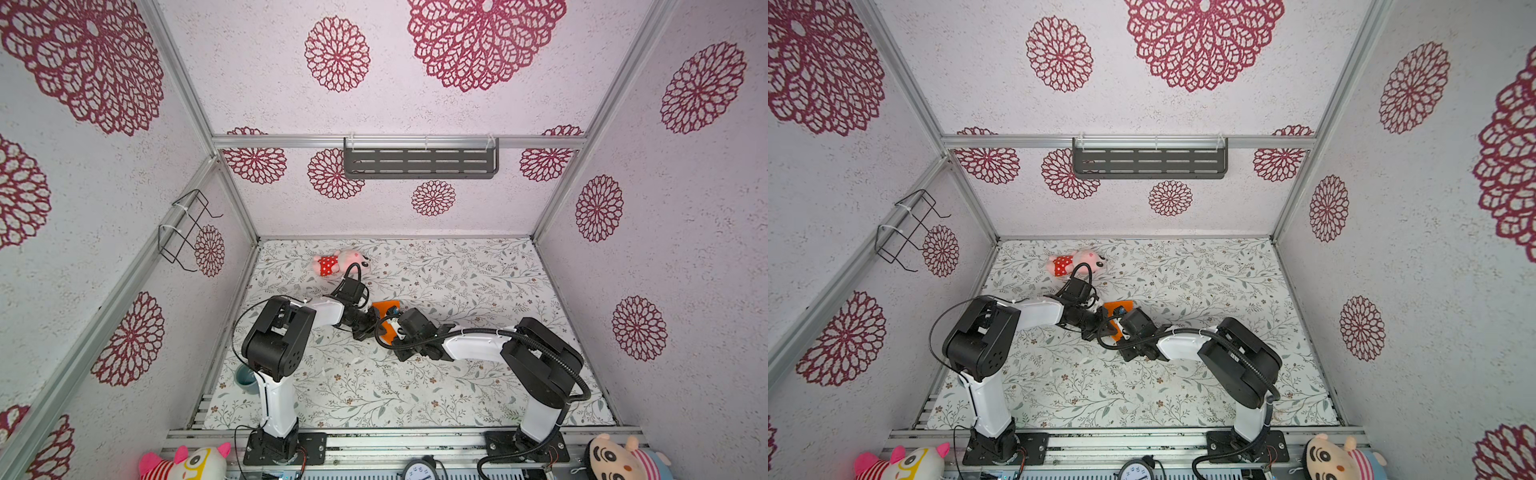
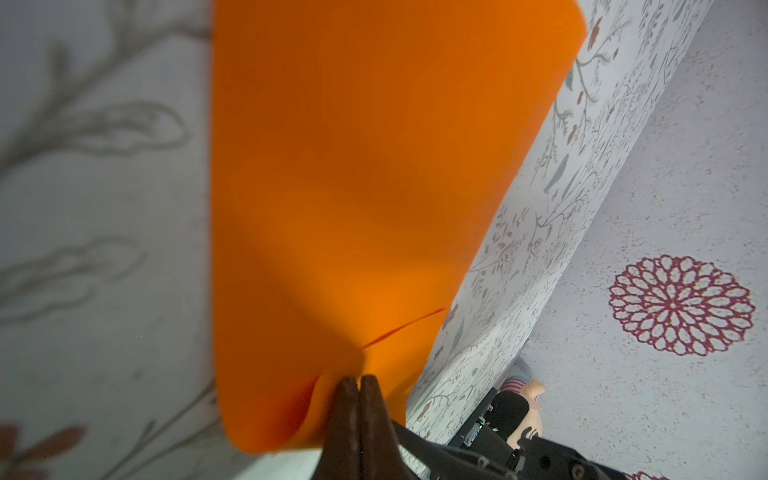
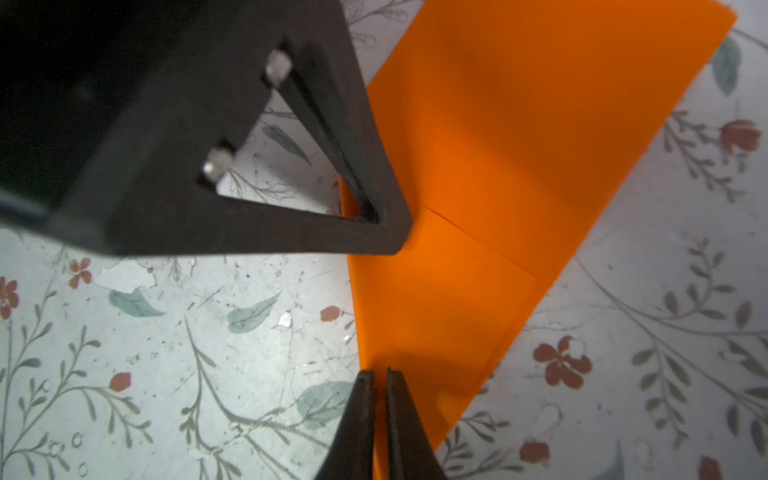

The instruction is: Fold a paper plane with a square sheet of paper (pick it up from the middle)

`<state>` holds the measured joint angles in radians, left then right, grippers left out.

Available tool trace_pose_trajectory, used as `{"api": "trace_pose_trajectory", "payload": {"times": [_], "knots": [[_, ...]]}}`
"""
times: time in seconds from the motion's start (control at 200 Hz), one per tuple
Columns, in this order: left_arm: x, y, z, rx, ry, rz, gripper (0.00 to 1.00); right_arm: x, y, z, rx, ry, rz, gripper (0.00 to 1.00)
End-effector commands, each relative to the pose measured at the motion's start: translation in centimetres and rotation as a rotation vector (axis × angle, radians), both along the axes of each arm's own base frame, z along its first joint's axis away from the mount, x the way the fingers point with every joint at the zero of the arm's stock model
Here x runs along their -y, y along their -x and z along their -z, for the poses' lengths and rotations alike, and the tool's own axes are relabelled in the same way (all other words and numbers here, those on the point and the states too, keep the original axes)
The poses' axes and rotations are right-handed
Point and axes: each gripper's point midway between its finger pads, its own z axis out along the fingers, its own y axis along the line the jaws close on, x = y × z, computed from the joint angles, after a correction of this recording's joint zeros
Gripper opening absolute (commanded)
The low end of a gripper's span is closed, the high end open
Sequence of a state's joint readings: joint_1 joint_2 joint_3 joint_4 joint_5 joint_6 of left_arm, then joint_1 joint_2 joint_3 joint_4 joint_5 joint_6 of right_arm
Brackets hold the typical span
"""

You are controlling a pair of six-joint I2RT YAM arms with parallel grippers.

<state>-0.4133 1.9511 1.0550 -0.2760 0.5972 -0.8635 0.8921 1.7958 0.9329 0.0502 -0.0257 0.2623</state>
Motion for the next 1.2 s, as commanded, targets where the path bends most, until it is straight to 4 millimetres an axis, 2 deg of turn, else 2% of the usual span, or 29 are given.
{"api": "trace_pose_trajectory", "payload": {"times": [0.0,0.165,0.31,0.32,0.34,0.415,0.47,0.56,0.726,1.196], "knots": [[-3.1,3.4,5.3,-0.158,-0.185,-0.021,0.0,0.6,0.0,0.6,0.004,0.055,-0.002,0.12],[-2.3,2.3,4.1,-0.126,-0.147,-0.015,0.0,1.1,0.2,1.3,-0.014,0.08,0.003,0.11],[-0.5,-0.4,0.3,-0.017,-0.051,0.008,0.05,1.5,0.5,1.7,-0.026,0.091,0.011,0.11],[-0.3,-0.7,-0.9,0.012,-0.036,0.008,0.05,1.5,0.5,1.8,-0.028,0.091,0.011,0.11],[-0.2,-1.1,-1.9,0.037,-0.02,0.007,0.06,1.5,0.6,1.8,-0.03,0.094,0.011,0.11],[0.3,-1.7,-3.8,0.099,0.022,0.012,0.1,1.6,0.6,2.0,-0.035,0.098,0.014,0.11],[0.4,-1.6,-4.5,0.122,0.043,0.017,0.11,1.6,0.7,2.0,-0.037,0.095,0.014,0.11],[0.2,-0.8,-4.1,0.113,0.048,0.018,0.11,1.5,0.7,2.1,-0.041,0.086,0.014,0.11],[0.0,0.6,-2.2,0.044,0.035,0.033,0.08,1.4,0.7,2.2,-0.044,0.086,0.015,0.11],[-1.3,0.8,0.6,0.006,-0.084,0.048,0.04,1.6,0.8,2.6,-0.06,0.105,0.021,0.11]]}}
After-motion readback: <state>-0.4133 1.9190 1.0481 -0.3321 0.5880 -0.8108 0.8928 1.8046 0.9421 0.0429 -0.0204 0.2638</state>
